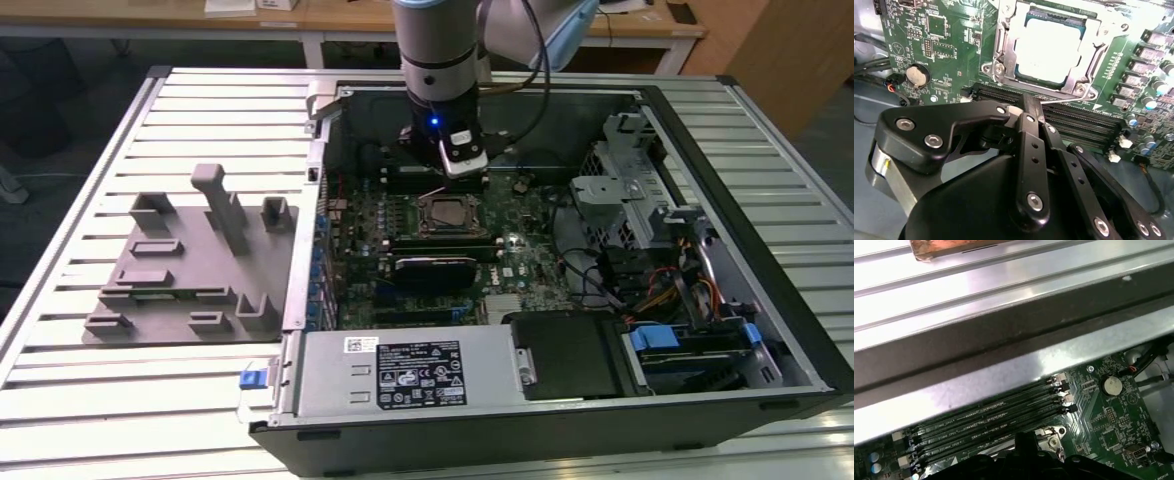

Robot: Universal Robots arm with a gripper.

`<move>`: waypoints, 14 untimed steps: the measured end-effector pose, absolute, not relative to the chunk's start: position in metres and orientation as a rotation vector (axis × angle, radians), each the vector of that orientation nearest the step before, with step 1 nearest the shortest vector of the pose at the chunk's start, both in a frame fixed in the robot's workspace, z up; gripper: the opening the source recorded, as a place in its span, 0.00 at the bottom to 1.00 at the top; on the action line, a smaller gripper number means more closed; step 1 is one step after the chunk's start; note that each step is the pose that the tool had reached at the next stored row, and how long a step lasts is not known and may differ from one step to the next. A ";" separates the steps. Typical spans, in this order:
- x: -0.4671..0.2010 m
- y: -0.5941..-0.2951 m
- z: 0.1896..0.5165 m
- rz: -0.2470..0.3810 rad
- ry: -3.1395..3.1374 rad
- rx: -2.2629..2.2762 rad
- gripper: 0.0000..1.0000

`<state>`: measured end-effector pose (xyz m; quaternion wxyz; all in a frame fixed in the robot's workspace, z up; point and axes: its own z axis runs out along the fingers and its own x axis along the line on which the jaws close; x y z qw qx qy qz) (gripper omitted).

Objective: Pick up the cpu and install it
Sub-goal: 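Install the first cpu locking lever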

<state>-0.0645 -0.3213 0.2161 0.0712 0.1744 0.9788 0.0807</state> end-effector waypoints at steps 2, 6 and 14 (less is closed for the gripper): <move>-0.064 -0.319 0.216 0.239 2.942 0.528 0.11; -0.064 -0.316 0.215 0.232 2.941 0.527 0.11; -0.065 -0.315 0.208 0.235 2.916 0.520 0.11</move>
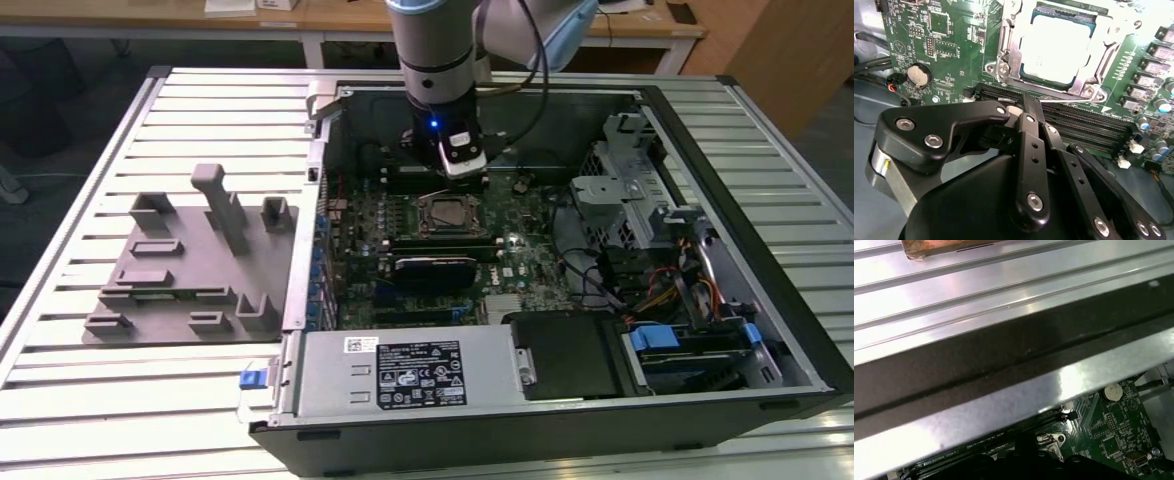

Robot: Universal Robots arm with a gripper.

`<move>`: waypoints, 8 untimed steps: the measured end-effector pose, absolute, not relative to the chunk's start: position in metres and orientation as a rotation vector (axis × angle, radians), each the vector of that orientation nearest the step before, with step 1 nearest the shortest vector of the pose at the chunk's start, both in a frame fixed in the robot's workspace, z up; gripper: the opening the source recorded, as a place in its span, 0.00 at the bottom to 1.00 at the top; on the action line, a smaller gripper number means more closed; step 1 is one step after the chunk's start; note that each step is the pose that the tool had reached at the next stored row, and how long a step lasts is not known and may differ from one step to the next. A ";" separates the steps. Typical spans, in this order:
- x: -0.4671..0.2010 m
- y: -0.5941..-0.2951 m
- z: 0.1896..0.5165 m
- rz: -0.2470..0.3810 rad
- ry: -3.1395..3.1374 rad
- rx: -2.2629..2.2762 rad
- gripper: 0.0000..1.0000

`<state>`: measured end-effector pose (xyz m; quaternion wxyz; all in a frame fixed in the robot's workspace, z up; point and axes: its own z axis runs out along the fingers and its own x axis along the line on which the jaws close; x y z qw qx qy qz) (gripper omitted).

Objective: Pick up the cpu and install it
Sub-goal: 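Install the first cpu locking lever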

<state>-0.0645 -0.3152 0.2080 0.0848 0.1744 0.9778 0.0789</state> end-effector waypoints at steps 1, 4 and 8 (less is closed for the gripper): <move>-0.065 -0.314 0.208 0.235 2.916 0.520 0.11; -0.065 -0.310 0.207 0.234 2.916 0.520 0.11; -0.065 -0.308 0.205 0.229 2.912 0.518 0.11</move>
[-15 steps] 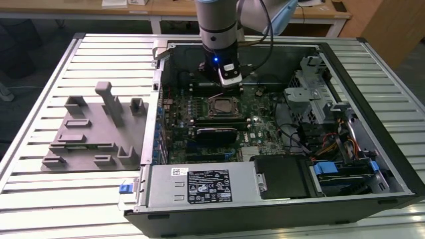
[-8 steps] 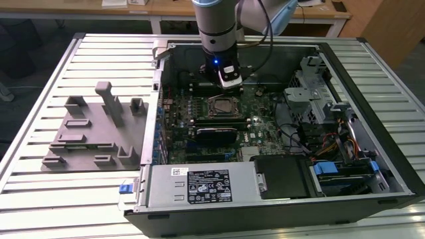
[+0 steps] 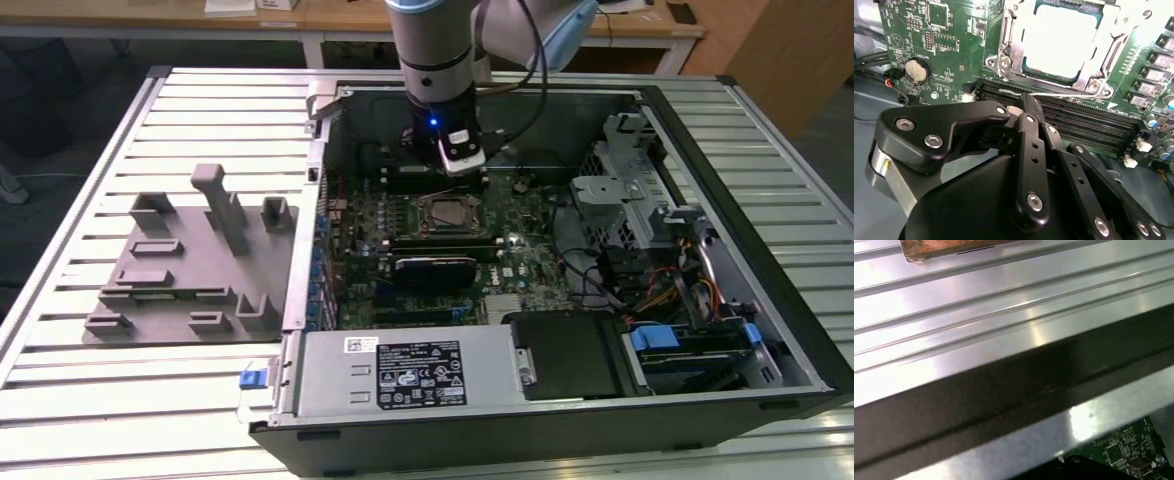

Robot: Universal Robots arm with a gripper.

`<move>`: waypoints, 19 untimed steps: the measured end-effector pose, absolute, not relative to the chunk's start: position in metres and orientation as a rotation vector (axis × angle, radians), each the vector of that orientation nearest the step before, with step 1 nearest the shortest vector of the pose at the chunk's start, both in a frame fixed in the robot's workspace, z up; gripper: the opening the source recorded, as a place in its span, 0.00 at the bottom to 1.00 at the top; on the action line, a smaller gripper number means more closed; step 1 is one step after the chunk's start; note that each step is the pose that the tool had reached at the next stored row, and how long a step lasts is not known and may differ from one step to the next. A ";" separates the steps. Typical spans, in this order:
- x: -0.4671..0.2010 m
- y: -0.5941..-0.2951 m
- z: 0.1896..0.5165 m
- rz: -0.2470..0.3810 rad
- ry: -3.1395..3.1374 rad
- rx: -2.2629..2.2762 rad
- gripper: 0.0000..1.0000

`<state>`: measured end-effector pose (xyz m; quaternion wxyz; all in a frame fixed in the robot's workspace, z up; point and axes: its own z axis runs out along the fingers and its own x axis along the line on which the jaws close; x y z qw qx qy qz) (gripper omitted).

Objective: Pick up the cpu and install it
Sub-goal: 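Install the first cpu locking lever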

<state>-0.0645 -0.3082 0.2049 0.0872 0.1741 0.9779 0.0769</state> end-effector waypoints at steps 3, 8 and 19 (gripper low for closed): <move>-0.065 -0.308 0.203 0.219 2.909 0.516 0.11; -0.066 -0.308 0.201 0.192 2.903 0.512 0.11; -0.068 -0.305 0.198 0.177 2.889 0.554 0.11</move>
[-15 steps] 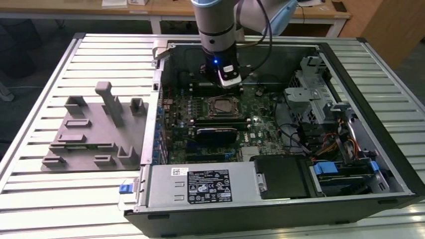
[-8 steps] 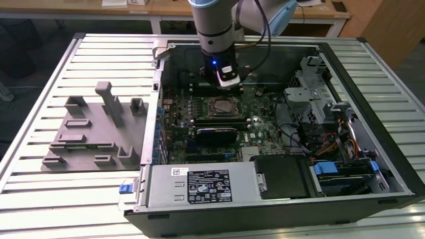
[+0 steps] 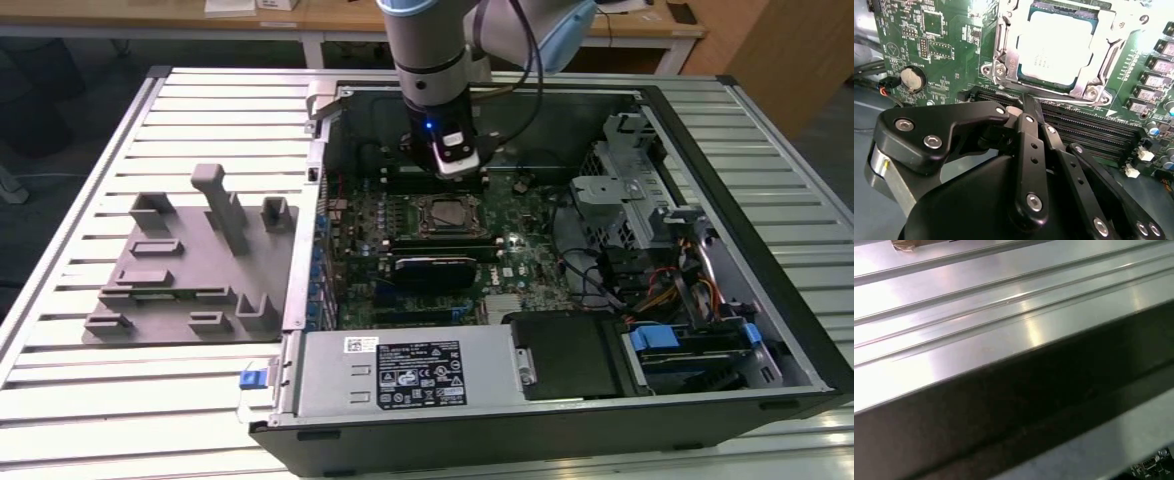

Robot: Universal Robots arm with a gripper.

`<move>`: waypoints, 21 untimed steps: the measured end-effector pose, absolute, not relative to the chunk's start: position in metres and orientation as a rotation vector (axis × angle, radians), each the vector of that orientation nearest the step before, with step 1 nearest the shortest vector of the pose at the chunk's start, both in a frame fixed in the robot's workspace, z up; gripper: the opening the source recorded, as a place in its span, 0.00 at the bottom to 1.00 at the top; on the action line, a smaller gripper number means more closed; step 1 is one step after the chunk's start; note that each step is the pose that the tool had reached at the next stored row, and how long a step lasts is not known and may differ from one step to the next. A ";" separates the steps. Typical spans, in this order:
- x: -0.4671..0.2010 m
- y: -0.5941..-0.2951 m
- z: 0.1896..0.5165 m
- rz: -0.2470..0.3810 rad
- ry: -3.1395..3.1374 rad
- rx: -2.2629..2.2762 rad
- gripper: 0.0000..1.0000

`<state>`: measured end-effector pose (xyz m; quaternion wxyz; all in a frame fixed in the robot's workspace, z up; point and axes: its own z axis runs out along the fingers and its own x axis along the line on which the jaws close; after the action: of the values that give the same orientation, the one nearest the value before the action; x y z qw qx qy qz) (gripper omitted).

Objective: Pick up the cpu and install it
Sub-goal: 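Install the first cpu locking lever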

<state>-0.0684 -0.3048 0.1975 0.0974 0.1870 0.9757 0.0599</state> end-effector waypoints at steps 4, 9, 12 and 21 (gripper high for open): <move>-0.068 -0.305 0.197 0.173 2.879 0.595 0.11; -0.068 -0.305 0.196 0.172 2.877 0.603 0.11; -0.069 -0.305 0.195 0.171 2.876 0.609 0.11; -0.068 -0.306 0.192 0.173 2.873 0.620 0.11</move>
<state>-0.0682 -0.3062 0.1924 0.0987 0.2095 0.9711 0.0584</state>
